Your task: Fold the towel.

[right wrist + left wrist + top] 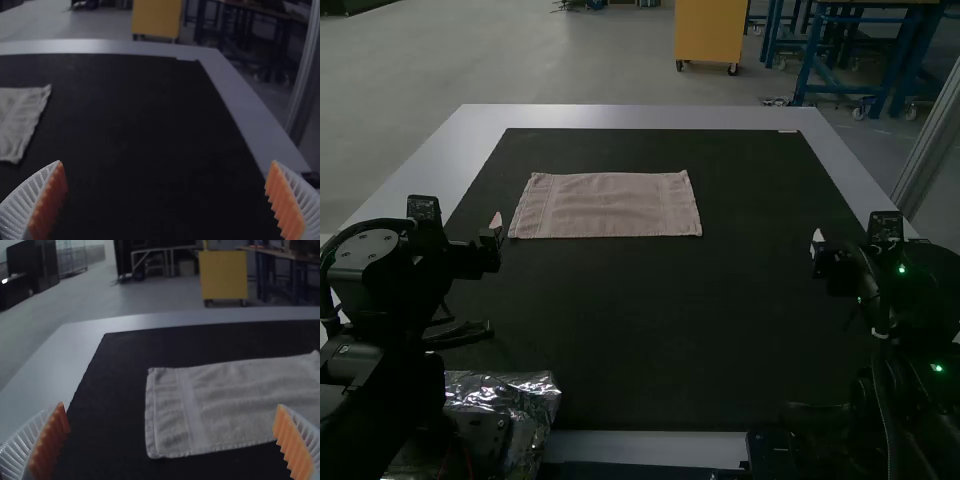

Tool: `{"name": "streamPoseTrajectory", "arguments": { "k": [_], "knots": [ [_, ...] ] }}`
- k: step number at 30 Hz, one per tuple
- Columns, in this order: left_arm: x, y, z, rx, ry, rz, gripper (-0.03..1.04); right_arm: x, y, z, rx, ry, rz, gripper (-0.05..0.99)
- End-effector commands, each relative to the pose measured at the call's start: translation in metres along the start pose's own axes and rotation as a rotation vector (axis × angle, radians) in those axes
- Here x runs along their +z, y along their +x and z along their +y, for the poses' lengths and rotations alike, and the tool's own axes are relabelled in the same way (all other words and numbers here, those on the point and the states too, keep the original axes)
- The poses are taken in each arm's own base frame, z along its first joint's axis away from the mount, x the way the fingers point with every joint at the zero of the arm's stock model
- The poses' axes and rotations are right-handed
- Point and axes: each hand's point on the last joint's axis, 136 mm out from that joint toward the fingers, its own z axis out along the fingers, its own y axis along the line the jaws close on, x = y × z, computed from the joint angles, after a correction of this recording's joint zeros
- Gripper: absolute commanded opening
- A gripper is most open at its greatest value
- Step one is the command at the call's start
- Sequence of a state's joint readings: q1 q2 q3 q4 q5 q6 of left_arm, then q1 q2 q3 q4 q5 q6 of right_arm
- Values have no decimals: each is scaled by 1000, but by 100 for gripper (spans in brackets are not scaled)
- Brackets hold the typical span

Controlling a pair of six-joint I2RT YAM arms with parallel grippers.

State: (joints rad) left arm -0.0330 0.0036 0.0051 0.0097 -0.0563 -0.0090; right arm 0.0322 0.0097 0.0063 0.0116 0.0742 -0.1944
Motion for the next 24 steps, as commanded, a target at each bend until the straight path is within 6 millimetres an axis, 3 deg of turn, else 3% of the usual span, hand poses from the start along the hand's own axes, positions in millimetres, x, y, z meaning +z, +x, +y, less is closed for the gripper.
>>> {"name": "streamPoseTrajectory", "arguments": {
  "k": [1, 24],
  "knots": [
    [0, 1, 1, -6, -6, -1, 96, 0, 1, 1, 9, -5, -5, 91],
    [0, 2, 0, -6, -4, 1, 96, 0, 0, 4, 6, -24, -7, 91]
  ]
}}
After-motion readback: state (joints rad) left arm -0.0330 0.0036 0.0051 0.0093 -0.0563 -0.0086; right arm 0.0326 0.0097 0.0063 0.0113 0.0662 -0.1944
